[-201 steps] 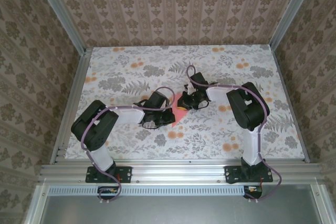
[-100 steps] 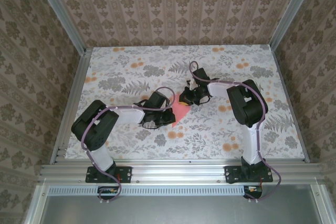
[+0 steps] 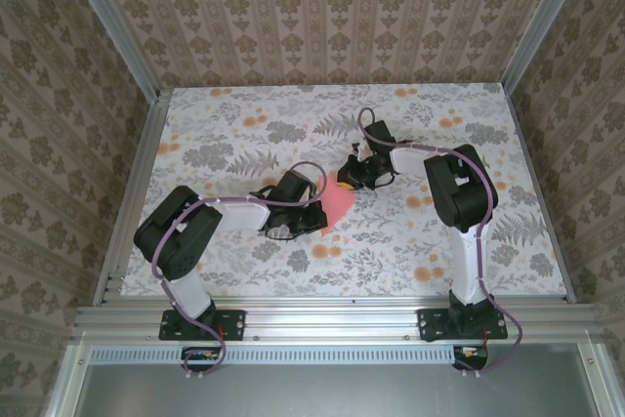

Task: Fold a paper plane with a square sheet of paper (pick it up from the middle)
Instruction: Fourth fold the wing at the center of the table.

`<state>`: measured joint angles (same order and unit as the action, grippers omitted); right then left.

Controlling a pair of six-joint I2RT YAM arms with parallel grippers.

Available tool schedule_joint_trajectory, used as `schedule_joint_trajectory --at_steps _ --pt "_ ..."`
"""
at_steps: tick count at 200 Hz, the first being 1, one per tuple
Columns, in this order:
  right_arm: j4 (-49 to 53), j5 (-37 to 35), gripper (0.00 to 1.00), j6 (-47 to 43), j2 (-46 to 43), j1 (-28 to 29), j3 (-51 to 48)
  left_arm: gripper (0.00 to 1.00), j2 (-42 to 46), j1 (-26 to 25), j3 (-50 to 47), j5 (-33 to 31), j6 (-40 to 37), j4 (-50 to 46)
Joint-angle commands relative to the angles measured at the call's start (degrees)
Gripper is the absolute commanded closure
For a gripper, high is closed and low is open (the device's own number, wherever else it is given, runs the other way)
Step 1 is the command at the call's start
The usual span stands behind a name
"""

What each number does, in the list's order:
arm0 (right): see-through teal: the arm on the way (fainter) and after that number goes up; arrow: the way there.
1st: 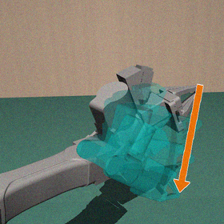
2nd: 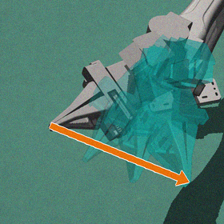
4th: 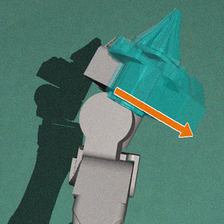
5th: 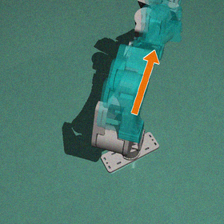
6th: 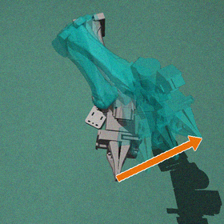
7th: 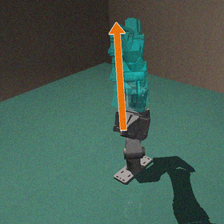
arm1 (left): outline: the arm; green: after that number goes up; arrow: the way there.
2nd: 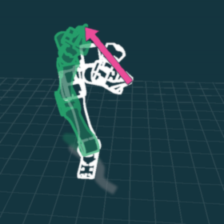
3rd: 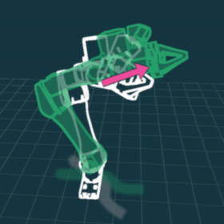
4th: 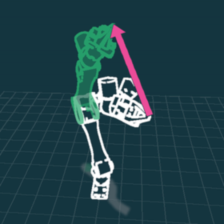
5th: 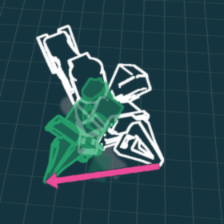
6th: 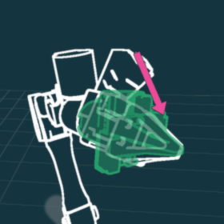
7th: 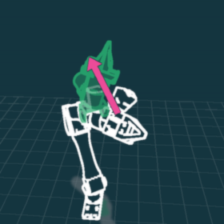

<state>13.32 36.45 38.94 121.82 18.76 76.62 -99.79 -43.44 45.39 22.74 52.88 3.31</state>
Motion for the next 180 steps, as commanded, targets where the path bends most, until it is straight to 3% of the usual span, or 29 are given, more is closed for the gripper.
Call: schedule_joint_trajectory --at_steps 1,180 --pt "1.47 -2.69 0.89 -1.31 2.04 -1.0 2.74 0.98 -4.27 -1.32 -3.31 -1.21 -0.51 -9.99" --pt "4.6 -4.56 0.88 -0.88 5.45 -4.95 9.28 0.98 -4.19 -1.52 -3.03 -1.34 -0.64 -10.69"
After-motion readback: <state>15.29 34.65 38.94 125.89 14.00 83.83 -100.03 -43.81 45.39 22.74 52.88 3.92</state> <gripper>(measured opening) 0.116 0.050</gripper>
